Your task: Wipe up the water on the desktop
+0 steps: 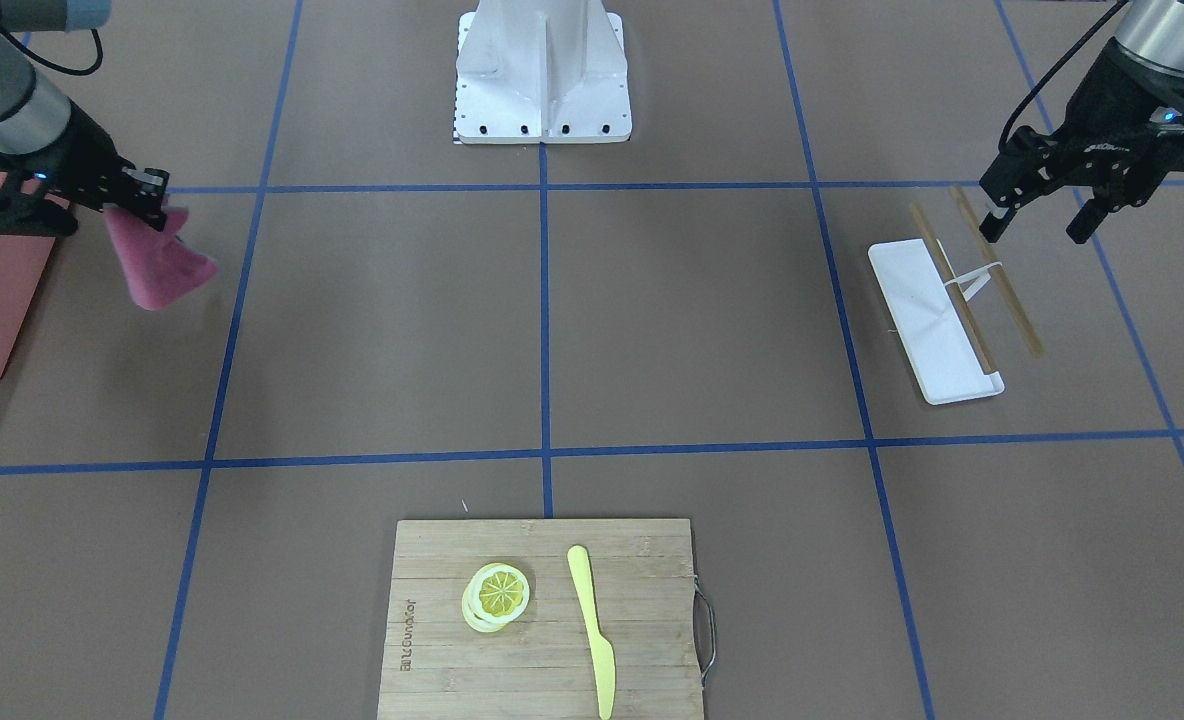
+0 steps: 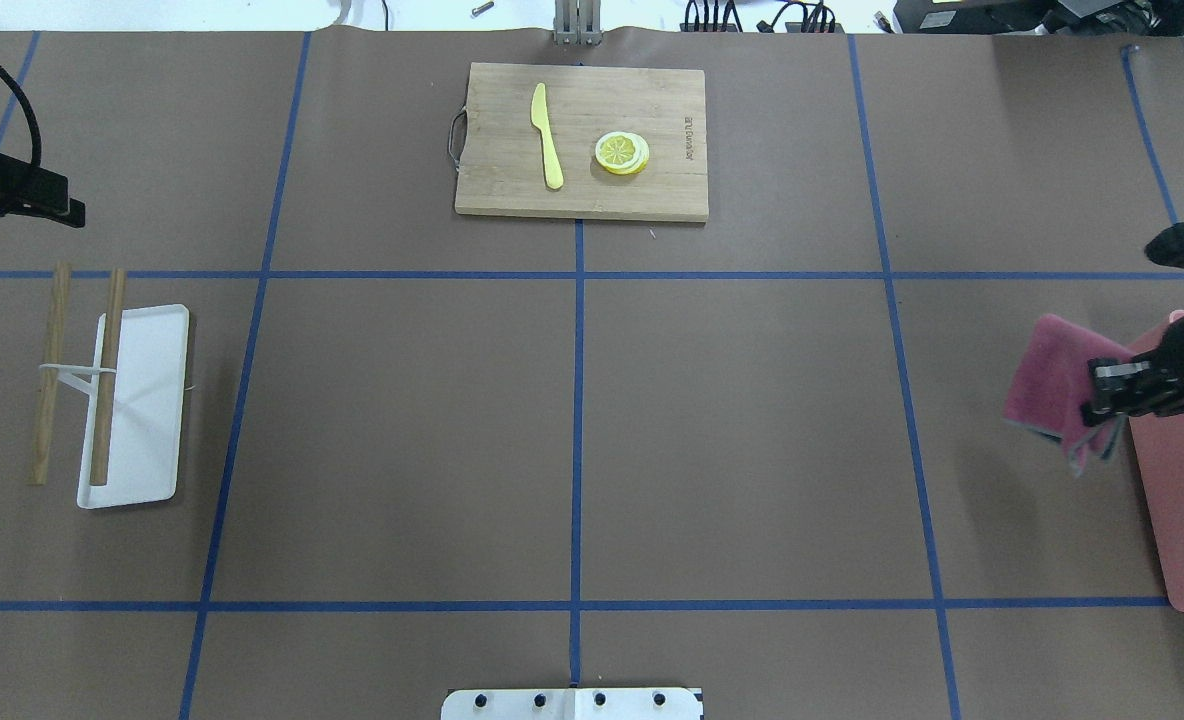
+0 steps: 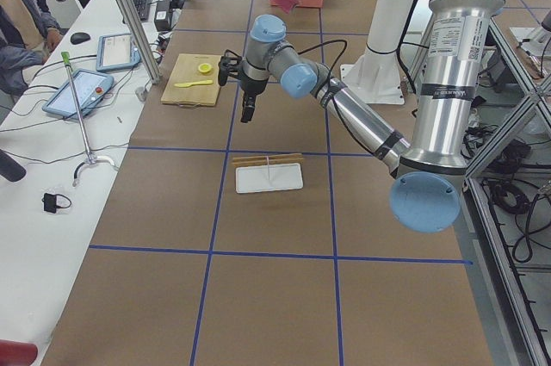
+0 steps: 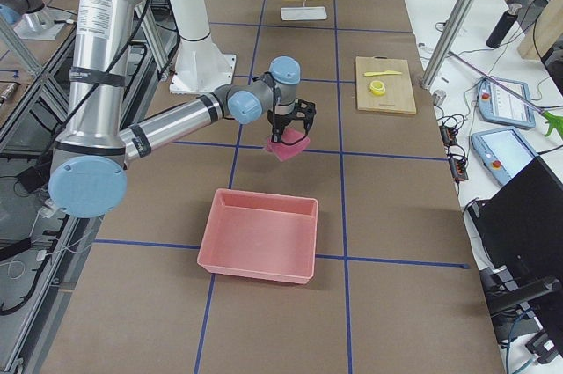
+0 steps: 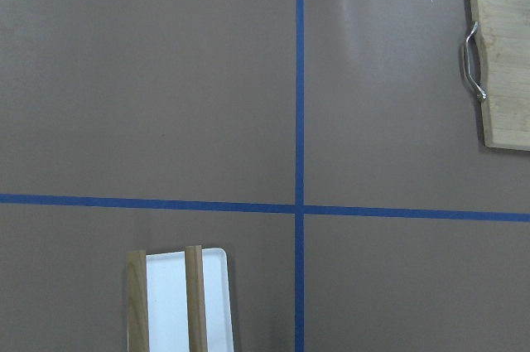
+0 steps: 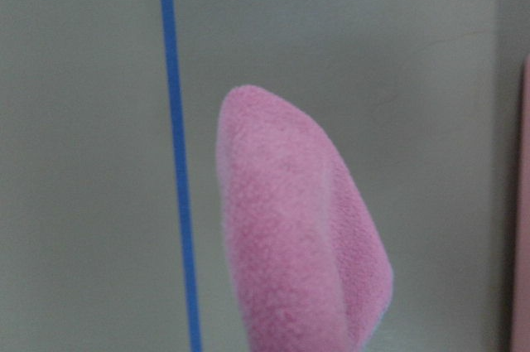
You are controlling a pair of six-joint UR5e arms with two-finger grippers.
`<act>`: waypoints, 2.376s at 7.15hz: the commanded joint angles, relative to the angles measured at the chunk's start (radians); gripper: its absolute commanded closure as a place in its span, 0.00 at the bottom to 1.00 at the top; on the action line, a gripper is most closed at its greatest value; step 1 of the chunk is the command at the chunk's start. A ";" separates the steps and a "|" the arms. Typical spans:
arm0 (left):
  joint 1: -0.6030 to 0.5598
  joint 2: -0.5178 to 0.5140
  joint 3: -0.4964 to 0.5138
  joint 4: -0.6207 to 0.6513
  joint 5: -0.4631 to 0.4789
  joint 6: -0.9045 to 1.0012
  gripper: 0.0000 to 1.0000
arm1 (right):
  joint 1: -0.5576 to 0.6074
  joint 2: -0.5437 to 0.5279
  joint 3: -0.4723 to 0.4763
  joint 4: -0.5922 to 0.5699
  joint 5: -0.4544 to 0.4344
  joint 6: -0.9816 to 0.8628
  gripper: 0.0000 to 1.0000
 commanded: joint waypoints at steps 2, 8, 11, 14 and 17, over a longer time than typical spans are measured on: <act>0.000 0.002 0.005 -0.002 0.000 0.000 0.02 | 0.332 -0.145 -0.054 -0.143 0.030 -0.618 1.00; -0.004 0.005 -0.002 -0.006 -0.002 0.003 0.02 | 0.439 -0.109 -0.213 -0.228 0.008 -0.861 0.00; -0.072 0.127 0.022 -0.006 -0.020 0.365 0.02 | 0.440 -0.071 -0.219 -0.228 0.004 -0.869 0.00; -0.332 0.184 0.260 -0.006 -0.203 0.768 0.02 | 0.490 -0.071 -0.240 -0.228 -0.001 -0.872 0.00; -0.426 0.351 0.288 0.001 -0.330 0.966 0.02 | 0.561 -0.080 -0.248 -0.227 -0.057 -0.875 0.00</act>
